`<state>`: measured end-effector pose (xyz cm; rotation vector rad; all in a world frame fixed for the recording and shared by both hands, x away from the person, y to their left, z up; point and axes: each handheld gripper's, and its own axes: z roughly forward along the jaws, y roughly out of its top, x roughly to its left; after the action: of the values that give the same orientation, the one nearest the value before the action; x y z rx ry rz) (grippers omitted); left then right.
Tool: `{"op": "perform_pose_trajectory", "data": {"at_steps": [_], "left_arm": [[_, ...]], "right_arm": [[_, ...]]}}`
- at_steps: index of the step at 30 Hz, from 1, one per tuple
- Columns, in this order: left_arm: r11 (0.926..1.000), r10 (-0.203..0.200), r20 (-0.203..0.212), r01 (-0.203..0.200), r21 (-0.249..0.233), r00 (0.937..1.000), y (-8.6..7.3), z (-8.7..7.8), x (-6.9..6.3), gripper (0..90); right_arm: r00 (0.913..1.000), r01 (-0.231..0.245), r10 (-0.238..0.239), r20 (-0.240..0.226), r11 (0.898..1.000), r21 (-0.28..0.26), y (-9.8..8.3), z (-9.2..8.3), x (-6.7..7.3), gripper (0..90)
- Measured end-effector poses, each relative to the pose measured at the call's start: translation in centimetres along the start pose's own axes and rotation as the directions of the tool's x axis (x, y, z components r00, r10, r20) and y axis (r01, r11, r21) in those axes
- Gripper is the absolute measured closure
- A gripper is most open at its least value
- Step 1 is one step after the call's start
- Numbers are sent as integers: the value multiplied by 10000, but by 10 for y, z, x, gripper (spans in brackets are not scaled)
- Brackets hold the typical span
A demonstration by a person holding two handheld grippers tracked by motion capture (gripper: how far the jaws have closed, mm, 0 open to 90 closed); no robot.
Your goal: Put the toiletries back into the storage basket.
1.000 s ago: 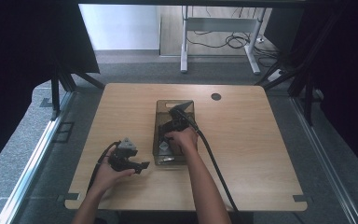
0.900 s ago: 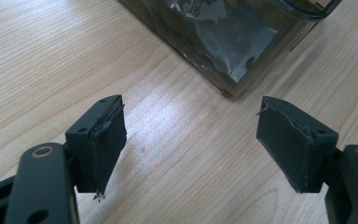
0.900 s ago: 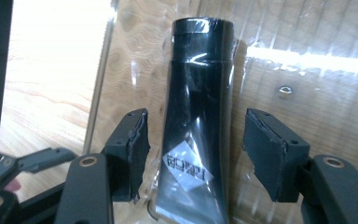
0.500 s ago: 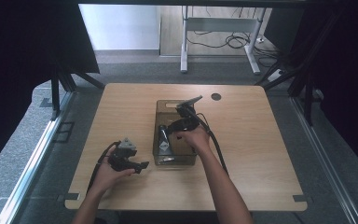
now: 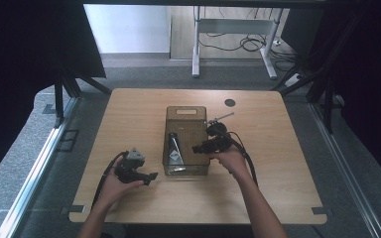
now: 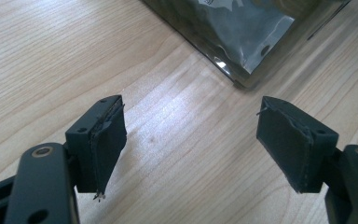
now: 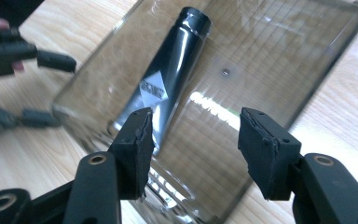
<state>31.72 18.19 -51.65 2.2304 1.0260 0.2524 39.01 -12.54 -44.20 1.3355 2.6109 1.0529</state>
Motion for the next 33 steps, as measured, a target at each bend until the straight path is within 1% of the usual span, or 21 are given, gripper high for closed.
{"op": "perform_pose_trajectory", "data": {"at_steps": [2, 3, 4, 5, 7, 9, 12, 14, 15, 16, 18, 19, 21, 22, 23, 24, 25, 26, 27, 30, 33], "left_arm": [[10000, -11, -69, 11, 22, 10000, -1, -1, 0, 244], [9999, -97, -108, 97, 28, 9999, -2, -1, -1, 244], [9999, -102, -135, 103, 46, 9999, -2, -1, -1, 244], [9998, -177, -169, 178, 46, 9997, -3, -2, -2, 244], [9999, -131, -180, 132, 38, 9998, -3, -2, -1, 244], [9998, -201, -258, 200, -39, 9995, -4, -6, -2, 244], [9996, -264, -321, 263, -40, 9991, -5, -7, -1, 244], [9997, -257, -348, 256, -19, 9991, -5, -7, -1, 244], [9996, -266, -362, 267, 27, 9990, -6, -6, -1, 244], [9996, -265, -386, 267, 49, 9989, -6, -6, -1, 244], [9995, -290, -415, 293, 85, 9987, -7, -5, -2, 244], [9997, -207, -448, 211, 83, 9988, -6, -5, -2, 244], [9999, -135, -448, 135, 8, 9989, -4, -6, -6, 245], [9999, -135, -448, 135, 8, 9989, -4, -6, -6, 245], [10000, -35, -431, 34, -18, 9991, -3, -7, -7, 245], [10000, -9, -430, 9, -1, 9991, -3, -6, -7, 245], [10000, -9, -430, 9, -1, 9991, -3, -6, -7, 245], [10000, -19, -448, 20, 12, 9990, -3, -6, -7, 245], [10000, -86, -438, 86, 12, 9990, -4, -6, -7, 245], [10000, -55, -426, 56, 1, 9991, -4, -7, -6, 246], [10000, -78, -384, 77, -11, 9992, -3, -7, -6, 246]], "right_arm": [[9995, 312, -310, 73, 9992, -268, -11, -4, -3, 454], [9989, 459, -456, 88, 9982, -391, -17, -6, -5, 454], [9987, 503, -499, 74, 9971, -564, -23, -9, -6, 454], [9989, 465, -460, 72, 9959, -770, -31, -13, -9, 454], [9984, 548, -531, 188, 9933, -1018, -42, -20, -13, 454], [9973, 636, -583, 439, 9892, -1319, -55, -28, -18, 454], [9981, 517, -443, 435, 9809, -1877, -75, -41, -27, 453], [9982, 475, -390, 456, 9782, -2020, -80, -44, -29, 452], [9983, 431, -332, 472, 9725, -2287, -95, -52, -34, 452], [9980, 476, -360, 527, 9702, -2375, -101, -55, -36, 451], [9977, 483, -351, 588, 9695, -2404, -105, -56, -38, 451], [9974, 434, -277, 664, 9675, -2493, -119, -59, -45, 450], [9982, 225, -73, 594, 9657, -2586, -130, -60, -53, 454], [9982, 225, -73, 594, 9657, -2586, -130, -60, -53, 454], [9971, 155, 27, 763, 9714, -2370, -136, -59, -61, 450], [9960, 152, 60, 887, 9716, -2361, -139, -60, -63, 450], [9960, 152, 60, 887, 9716, -2361, -139, -60, -63, 450], [9963, -56, 261, 823, 9708, -2398, -144, -61, -68, 450], [9962, -78, 284, 819, 9704, -2414, -145, -61, -70, 450], [9952, -147, 379, 898, 9692, -2459, -147, -62, -72, 444], [9939, 71, 217, 1078, 9657, -2594, -148, -61, -71, 417]]}}
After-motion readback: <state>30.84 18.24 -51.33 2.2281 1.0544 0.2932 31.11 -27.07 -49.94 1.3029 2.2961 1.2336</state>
